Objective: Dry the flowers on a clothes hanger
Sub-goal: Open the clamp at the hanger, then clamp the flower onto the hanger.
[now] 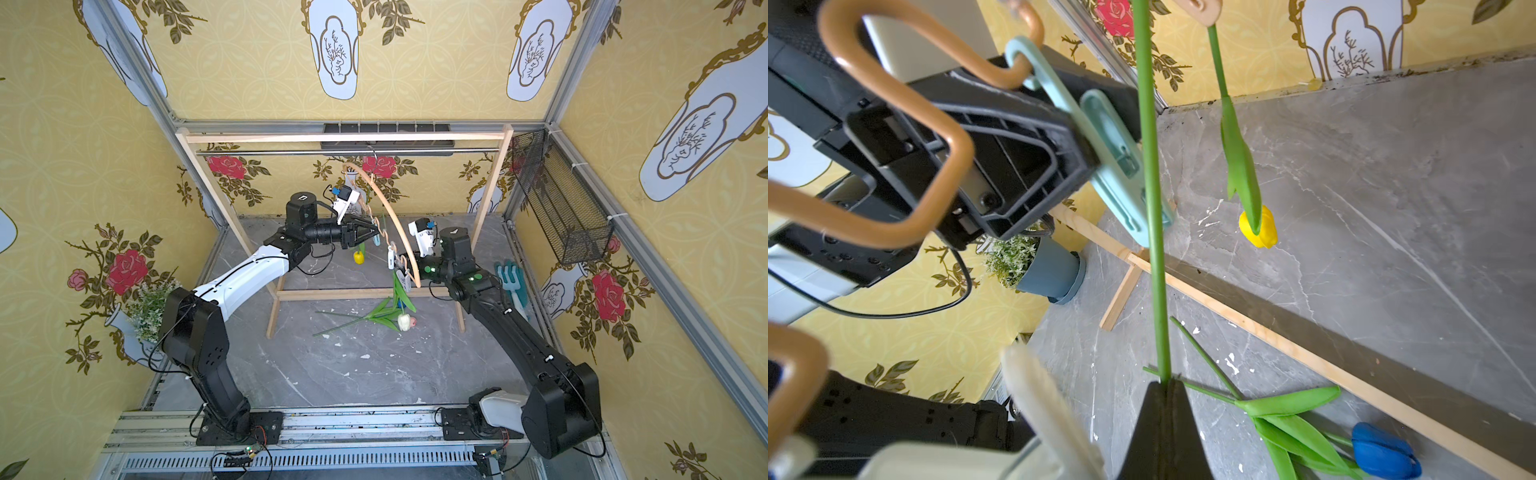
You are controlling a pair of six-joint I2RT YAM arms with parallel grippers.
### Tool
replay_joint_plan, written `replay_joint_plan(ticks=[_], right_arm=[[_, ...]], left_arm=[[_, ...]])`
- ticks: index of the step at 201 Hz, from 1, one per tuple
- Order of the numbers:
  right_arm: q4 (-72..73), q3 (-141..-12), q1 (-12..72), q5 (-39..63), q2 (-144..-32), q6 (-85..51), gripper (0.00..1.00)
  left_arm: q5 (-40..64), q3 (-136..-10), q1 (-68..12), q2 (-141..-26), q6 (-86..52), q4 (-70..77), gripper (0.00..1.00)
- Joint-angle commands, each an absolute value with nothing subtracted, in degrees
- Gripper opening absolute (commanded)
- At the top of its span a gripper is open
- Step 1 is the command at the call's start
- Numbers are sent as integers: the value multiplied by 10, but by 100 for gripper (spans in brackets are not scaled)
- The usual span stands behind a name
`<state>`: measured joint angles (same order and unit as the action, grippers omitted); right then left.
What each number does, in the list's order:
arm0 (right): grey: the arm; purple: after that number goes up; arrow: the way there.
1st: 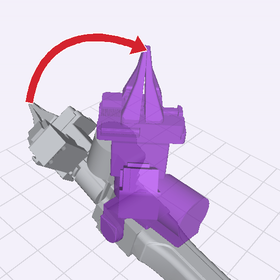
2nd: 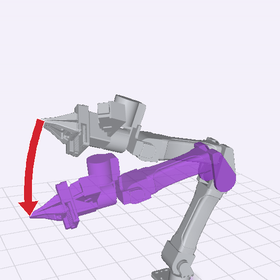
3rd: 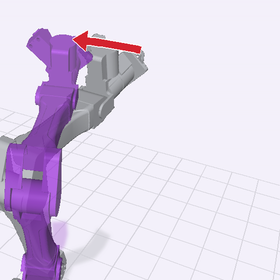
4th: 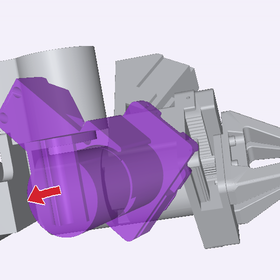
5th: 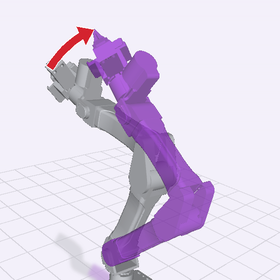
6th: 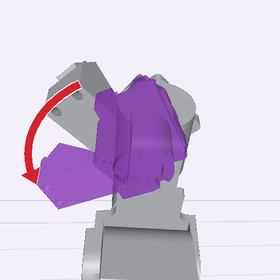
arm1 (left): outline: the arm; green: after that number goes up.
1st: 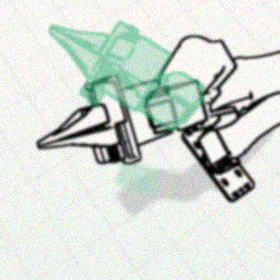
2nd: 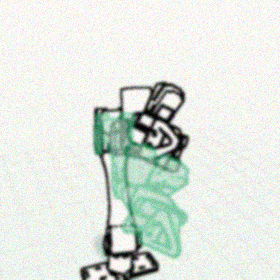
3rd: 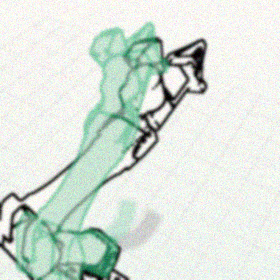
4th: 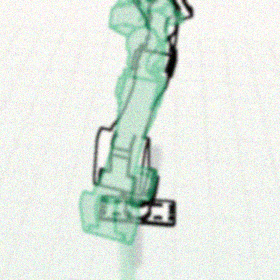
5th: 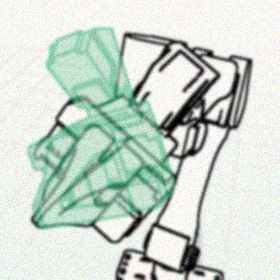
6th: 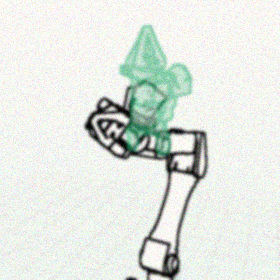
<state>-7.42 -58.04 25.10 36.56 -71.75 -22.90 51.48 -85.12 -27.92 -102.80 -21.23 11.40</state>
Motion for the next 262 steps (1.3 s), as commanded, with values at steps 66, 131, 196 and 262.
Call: replay_joint_plan(ticks=[66, 131, 196, 262], right_arm=[[93, -505, 244, 391, -699, -342, 0], [195, -498, 243, 439, -727, -393, 0], [228, -510, 259, 452, -756, -400, 0], [277, -515, 265, 453, -777, -418, 0]], left_arm=[[545, -792, -278, -1014, -351, 264, 17], [554, -767, -279, -1010, -421, 340, 16], [550, -754, -279, -1010, -444, 377, 14], [546, -740, -279, -1010, -450, 394, 14]])
